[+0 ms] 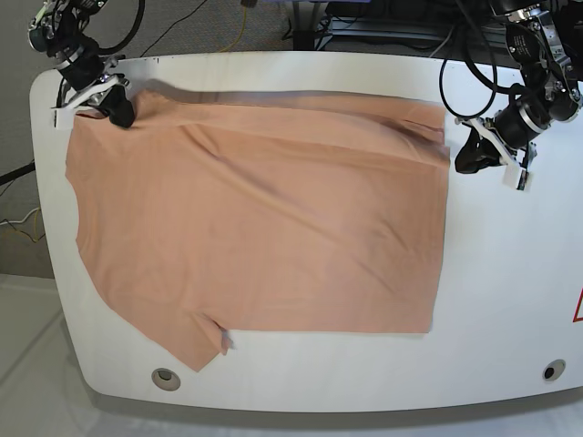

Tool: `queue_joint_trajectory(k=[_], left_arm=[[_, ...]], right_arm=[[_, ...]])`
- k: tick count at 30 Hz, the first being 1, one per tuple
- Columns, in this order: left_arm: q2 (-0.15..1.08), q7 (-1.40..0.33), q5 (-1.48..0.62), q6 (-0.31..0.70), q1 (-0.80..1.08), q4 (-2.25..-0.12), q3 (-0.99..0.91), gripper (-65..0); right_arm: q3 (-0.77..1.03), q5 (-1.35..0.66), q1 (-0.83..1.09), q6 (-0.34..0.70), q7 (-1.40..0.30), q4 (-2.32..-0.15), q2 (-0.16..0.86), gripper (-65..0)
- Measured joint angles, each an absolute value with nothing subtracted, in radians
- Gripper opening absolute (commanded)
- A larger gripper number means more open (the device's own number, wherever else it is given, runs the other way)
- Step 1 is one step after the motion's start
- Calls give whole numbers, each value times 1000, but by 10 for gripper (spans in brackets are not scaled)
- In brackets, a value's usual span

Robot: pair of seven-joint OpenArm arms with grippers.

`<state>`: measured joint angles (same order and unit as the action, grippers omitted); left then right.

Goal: Fold the T-shirt properly
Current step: 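Pinch the shirt's shoulder corner with the left gripper, then lift the right gripper with the shirt shoulder and pull it back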

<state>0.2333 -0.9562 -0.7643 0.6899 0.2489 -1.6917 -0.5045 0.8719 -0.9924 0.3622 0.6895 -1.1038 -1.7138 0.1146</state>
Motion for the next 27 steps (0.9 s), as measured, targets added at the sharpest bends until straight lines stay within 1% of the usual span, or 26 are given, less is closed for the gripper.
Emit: queue_joint_trajectory(k=[3, 11, 12, 14, 16, 18, 20, 22, 24, 27], left_arm=[[233, -955, -775, 692, 220, -1654, -507, -650], [233, -944, -771, 644, 222, -1608, -508, -649], [234, -940, -771, 636, 225, -1600, -508, -626], [240, -931, -780, 616, 226, -1579, -507, -589], [247, -928, -777, 600, 224, -1563, -505, -560], [255, -928, -770, 602, 221, -1555, -506, -554], [261, -927, -772, 618, 215, -1551, -506, -567], [264, -927, -772, 646, 205, -1547, -506, -650], [268, -947, -771, 687, 187, -1536, -503, -650], [270, -962, -772, 693, 170, -1532, -495, -650]], right_arm=[[878, -995, 327, 692, -1109, -1713, 123, -650], [893, -964, 286, 692, -1102, -1714, 128, -647], [893, -947, 282, 691, -1104, -1714, 125, -622], [893, -920, 270, 691, -1106, -1714, 119, -604], [891, -897, 257, 691, -1114, -1714, 116, -596], [881, -887, 241, 689, -1114, -1714, 117, -601], [865, -886, 218, 690, -1111, -1714, 117, -618], [846, -885, 203, 692, -1109, -1714, 120, -650], [793, -855, 181, 692, -1108, -1711, 129, -650], [751, -804, 152, 688, -1124, -1702, 138, -650]])
